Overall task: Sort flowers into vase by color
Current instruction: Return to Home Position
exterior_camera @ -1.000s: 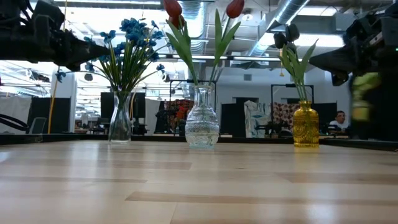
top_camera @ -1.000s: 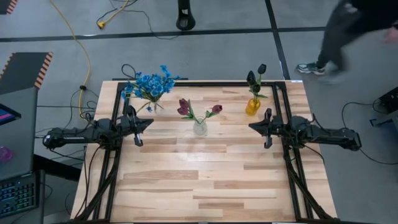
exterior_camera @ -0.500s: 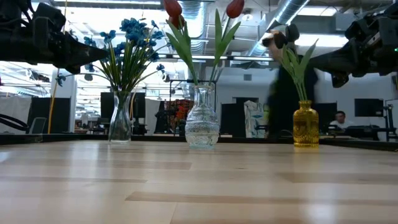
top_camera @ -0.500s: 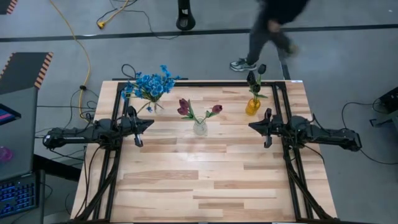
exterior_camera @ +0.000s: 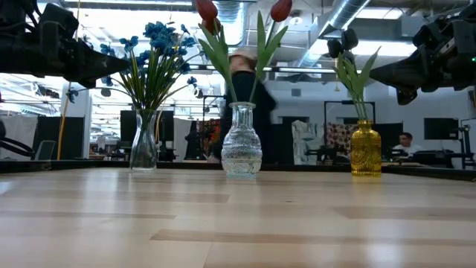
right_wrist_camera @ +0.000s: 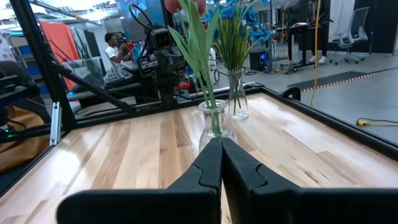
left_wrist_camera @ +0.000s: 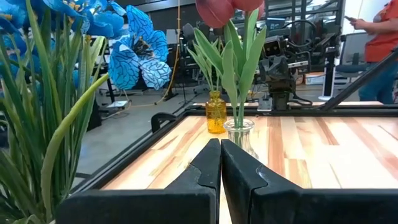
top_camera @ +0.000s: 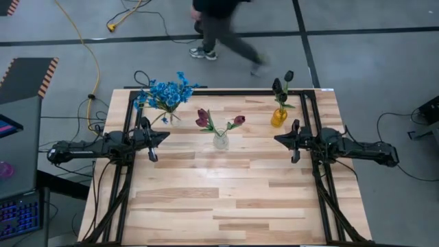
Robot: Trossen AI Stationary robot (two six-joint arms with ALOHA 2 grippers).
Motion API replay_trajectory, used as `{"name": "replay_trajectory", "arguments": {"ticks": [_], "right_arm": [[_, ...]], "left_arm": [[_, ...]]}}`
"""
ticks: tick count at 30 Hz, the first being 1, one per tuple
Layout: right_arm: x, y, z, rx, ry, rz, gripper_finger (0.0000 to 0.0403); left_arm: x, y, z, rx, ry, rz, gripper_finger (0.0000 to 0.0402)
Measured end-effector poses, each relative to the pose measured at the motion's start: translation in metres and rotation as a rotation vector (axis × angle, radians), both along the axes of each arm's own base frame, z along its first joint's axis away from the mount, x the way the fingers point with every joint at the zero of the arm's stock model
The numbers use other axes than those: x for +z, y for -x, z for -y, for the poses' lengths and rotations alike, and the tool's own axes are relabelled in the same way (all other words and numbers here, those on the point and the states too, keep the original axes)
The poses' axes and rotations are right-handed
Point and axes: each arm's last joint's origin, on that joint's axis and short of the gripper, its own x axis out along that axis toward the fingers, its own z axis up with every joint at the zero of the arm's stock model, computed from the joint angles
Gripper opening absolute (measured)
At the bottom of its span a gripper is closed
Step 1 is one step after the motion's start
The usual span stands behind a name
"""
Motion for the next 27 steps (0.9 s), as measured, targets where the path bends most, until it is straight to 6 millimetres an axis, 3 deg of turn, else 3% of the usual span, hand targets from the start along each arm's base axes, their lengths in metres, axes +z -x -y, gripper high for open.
{"name": "replay_trajectory", "arguments": {"ticks": [27], "right_arm": [[-0.0002,0.0,0.0,0.0,0.002,-0.001,0.0036]], "left_arm": [[0.0001,0.0,-0.0001,-0.002,0.063,0.021,0.0]]}}
